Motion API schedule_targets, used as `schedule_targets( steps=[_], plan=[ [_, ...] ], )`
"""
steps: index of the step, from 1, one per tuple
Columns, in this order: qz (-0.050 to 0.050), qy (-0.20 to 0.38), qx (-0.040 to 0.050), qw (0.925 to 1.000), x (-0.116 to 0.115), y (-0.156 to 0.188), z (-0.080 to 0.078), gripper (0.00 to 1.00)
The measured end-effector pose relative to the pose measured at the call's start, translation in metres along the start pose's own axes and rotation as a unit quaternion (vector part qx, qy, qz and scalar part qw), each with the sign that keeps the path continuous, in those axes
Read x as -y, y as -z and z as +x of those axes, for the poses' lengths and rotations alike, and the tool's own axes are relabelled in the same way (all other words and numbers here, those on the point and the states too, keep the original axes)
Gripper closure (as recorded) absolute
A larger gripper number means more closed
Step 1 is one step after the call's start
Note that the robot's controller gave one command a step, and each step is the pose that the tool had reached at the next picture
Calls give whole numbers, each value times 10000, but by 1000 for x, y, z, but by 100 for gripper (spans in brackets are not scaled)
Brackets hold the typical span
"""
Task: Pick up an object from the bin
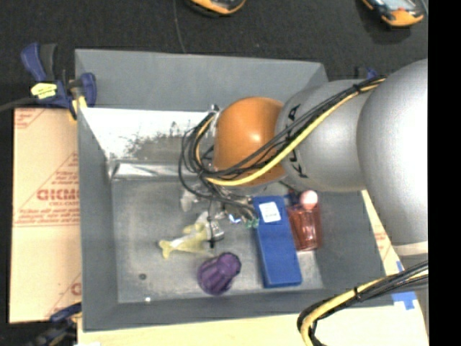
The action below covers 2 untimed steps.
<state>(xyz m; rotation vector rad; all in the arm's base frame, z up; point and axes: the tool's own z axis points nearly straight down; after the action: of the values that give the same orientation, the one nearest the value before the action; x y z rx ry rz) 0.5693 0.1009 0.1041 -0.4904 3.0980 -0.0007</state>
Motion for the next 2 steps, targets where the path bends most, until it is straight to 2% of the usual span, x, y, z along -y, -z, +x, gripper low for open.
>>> schedule_targets(
  steps=[1, 2],
  plan=[
    [-4, -597, 18, 9982, 8, -22, 2, 0],
    [-3, 33, 36, 10000, 13, -32, 0, 100]
  ],
)
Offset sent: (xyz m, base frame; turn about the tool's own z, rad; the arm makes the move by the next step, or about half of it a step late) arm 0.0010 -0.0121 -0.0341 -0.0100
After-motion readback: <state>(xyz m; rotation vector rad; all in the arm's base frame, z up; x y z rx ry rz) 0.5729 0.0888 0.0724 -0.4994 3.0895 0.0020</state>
